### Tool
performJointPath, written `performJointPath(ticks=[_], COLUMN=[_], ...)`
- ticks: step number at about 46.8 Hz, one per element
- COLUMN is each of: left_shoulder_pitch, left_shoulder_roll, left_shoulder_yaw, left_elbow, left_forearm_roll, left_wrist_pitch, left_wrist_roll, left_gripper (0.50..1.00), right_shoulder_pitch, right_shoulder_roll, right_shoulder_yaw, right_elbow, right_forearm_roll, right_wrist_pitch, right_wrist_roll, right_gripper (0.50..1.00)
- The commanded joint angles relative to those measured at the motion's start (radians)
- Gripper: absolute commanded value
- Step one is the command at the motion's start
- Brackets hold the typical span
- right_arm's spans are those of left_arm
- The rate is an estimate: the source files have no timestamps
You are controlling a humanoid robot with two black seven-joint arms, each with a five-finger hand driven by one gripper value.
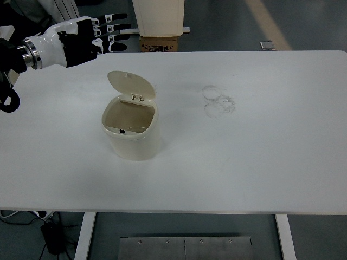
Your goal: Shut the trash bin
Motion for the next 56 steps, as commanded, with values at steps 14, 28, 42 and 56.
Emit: performJointPath(ticks=[14, 28, 42, 56], left_shoulder_pitch=[-0.006, 0.001, 0.006, 0.006], left_shoulder_roll=[0.028, 0.083, 0.117, 0.132], left_shoulder_yaw=[0.064, 0.128, 0.196, 0.233], left_elbow=[-0.1, -0.192, -0.264, -0.266], left_forearm_roll=[0.03, 0.03, 0.03, 0.031], left_wrist_pitch=[-0.003, -0.005, -0.005, -0.006], left_wrist_roll=[0.037, 0.037, 0.037, 0.037], left_gripper=[1.0, 1.0, 1.0, 1.0], right_shoulder_pitch=[0.0, 0.0, 0.0, 0.0], right_shoulder_roll=[0.0, 0.0, 0.0, 0.0], right_shoulder_yaw=[0.0, 0.0, 0.0, 0.0], right_elbow=[0.0, 0.0, 0.0, 0.0], right_forearm_roll=[0.0, -0.002, -0.002, -0.002], right_wrist_pitch=[0.0, 0.0, 0.0, 0.0], right_wrist_roll=[0.0, 0.0, 0.0, 0.0], right_gripper=[0.991, 0.991, 0.991, 0.991])
